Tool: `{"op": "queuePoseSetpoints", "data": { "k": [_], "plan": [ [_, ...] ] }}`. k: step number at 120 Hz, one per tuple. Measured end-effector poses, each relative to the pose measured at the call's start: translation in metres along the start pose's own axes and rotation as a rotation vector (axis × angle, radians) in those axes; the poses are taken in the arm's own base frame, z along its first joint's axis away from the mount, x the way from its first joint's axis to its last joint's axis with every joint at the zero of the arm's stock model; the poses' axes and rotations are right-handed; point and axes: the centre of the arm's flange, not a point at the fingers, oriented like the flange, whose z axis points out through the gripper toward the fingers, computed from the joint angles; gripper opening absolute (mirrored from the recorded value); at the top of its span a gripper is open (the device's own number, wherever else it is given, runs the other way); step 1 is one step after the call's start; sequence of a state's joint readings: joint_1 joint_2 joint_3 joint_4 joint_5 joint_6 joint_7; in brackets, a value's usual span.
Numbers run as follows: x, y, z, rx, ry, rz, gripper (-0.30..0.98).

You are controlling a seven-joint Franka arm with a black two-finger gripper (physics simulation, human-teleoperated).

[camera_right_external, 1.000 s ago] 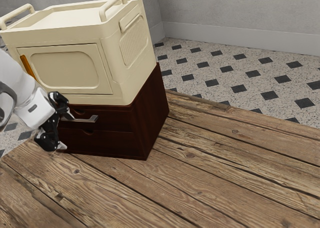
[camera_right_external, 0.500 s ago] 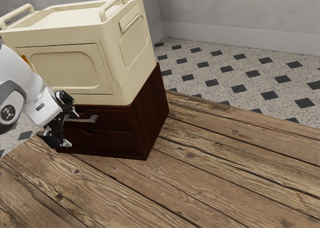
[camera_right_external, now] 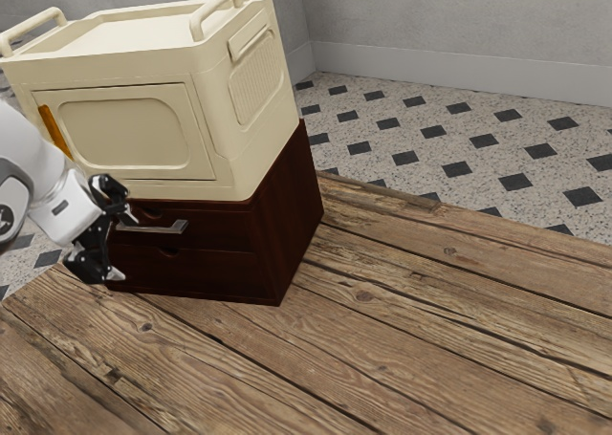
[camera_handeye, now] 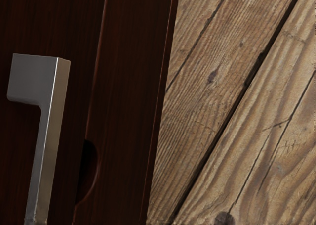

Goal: Pull the drawer handle with one arm to open the drawer

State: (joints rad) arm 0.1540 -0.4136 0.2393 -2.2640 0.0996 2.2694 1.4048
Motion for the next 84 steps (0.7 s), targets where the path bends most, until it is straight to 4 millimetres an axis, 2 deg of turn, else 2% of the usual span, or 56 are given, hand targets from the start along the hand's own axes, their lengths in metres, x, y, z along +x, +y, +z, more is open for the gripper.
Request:
{"op": "queuePoseSetpoints", "data": {
  "k": [34,53,76,84],
  "plan": [
    [0.007,0.002,0.005,0.015,0.011,0.035,0.69],
    [0.004,-0.004,0.019,0.003,0.044,0.035,0.69],
    [0.006,-0.008,0.024,0.005,0.049,0.038,0.74],
    [0.009,-0.009,0.024,0.006,0.051,0.044,0.69]
  ]
}}
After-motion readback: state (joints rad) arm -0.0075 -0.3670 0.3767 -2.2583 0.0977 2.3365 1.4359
